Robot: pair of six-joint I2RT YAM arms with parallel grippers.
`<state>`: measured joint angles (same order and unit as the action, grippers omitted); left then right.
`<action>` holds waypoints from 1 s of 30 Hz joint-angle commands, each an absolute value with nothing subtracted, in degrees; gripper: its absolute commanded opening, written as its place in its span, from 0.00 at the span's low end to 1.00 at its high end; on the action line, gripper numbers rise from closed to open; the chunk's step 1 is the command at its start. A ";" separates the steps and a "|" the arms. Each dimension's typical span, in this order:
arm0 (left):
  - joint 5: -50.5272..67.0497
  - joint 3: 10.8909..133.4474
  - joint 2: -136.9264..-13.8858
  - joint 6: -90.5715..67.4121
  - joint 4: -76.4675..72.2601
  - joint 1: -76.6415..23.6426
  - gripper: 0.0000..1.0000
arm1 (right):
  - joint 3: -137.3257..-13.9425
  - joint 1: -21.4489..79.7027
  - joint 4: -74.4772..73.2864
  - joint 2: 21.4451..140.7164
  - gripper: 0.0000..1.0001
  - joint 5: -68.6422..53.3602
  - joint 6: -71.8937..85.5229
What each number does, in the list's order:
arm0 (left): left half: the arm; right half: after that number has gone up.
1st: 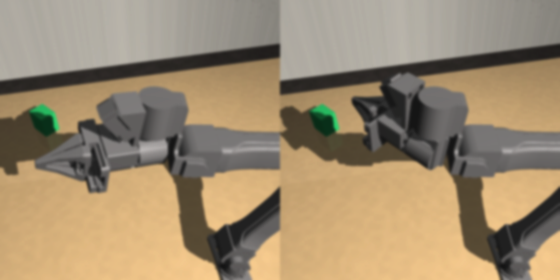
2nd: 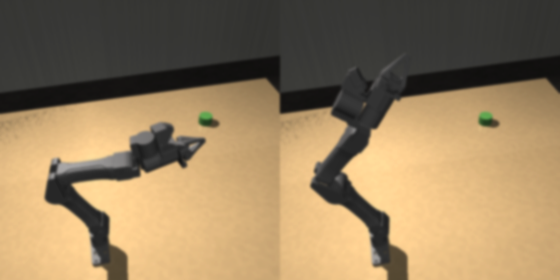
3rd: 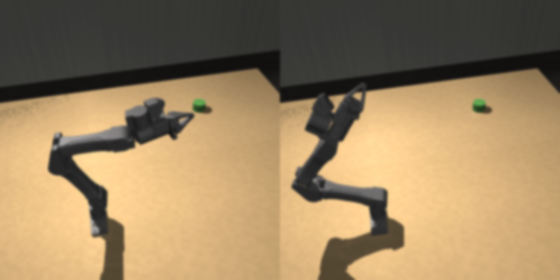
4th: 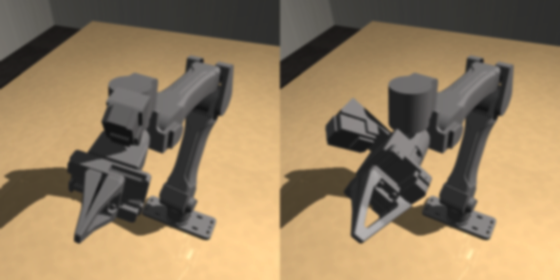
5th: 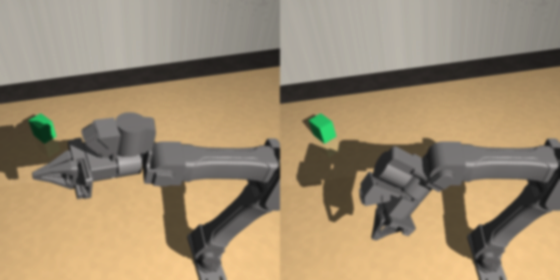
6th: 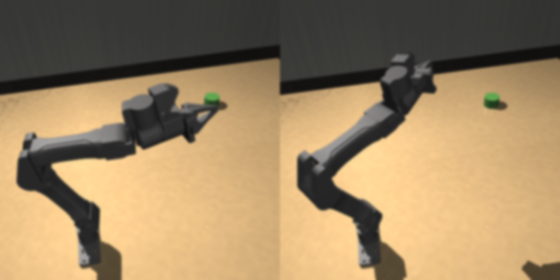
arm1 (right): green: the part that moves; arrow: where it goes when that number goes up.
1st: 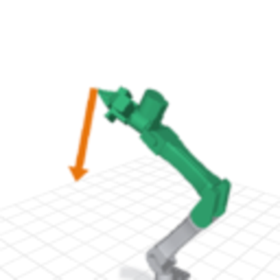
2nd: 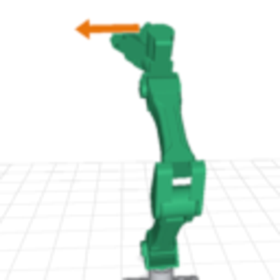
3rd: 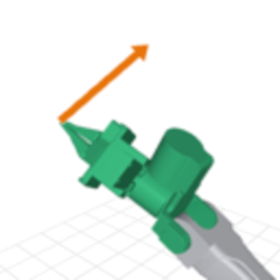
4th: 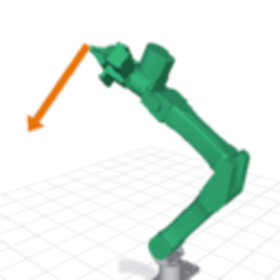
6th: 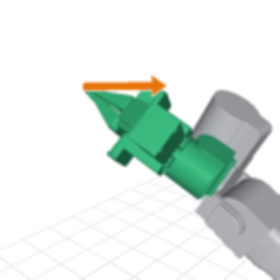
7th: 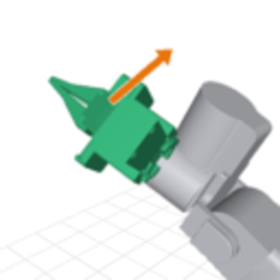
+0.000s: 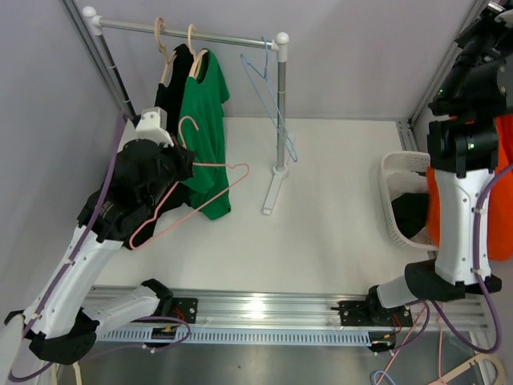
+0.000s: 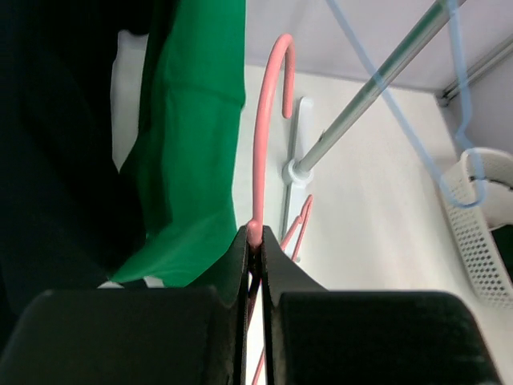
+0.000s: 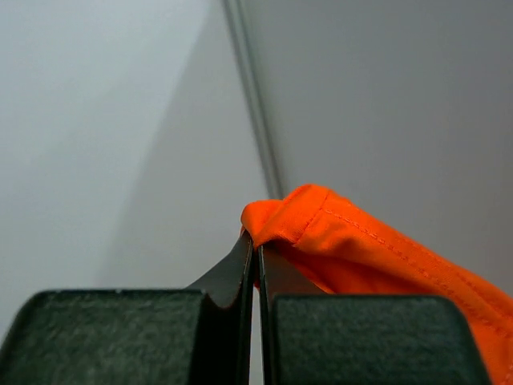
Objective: Remove the t-shirt from the hanger
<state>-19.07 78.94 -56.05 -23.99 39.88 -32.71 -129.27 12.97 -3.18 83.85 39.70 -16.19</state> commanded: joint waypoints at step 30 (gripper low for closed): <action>-21.44 106.69 -76.90 -21.27 34.72 -31.55 0.01 | -106.67 -20.24 -30.84 77.70 1.00 11.43 26.64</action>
<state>-19.77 102.19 -74.81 -23.35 37.26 -32.03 -100.20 -22.96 -32.80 79.20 14.79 28.40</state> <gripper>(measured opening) 0.030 0.993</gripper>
